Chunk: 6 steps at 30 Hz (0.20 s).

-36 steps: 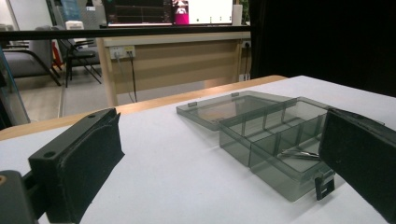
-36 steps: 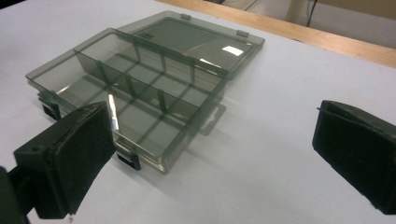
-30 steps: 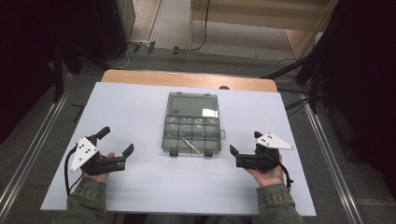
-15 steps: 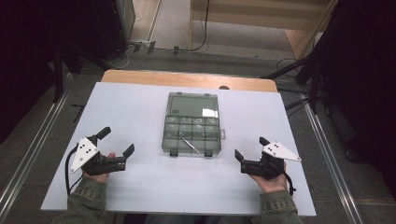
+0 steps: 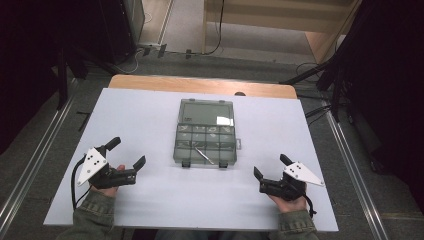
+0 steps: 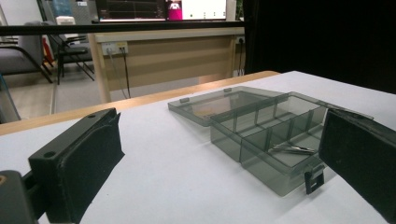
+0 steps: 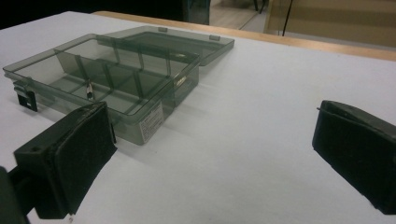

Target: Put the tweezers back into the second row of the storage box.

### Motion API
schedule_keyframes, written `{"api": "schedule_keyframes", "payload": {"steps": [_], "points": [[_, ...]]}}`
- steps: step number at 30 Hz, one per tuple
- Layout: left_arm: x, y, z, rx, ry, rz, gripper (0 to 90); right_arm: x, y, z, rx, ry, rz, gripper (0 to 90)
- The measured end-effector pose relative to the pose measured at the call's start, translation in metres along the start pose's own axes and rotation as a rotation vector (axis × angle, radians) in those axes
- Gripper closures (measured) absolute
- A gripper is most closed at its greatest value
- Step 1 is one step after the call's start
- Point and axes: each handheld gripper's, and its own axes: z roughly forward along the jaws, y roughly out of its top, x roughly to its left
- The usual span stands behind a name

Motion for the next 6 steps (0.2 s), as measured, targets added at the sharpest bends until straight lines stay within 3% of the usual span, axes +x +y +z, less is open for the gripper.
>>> {"api": "schedule_keyframes", "payload": {"steps": [3, 5, 6], "points": [[-0.001, 0.0, 0.0, 0.001, -0.003, -0.001, 0.0, -0.0008, 0.0004, -0.0028, -0.007, -0.007, -0.003, 0.0], [-0.0013, -0.0003, 0.0004, 0.004, -0.005, -0.003, 0.0, -0.0047, -0.0026, -0.0031, 0.043, -0.018, 0.01, 0.0], [-0.0013, -0.0005, 0.0007, 0.007, -0.007, -0.002, 0.0, -0.0047, -0.0026, -0.0031, 0.043, -0.018, 0.01, 0.0]]}}
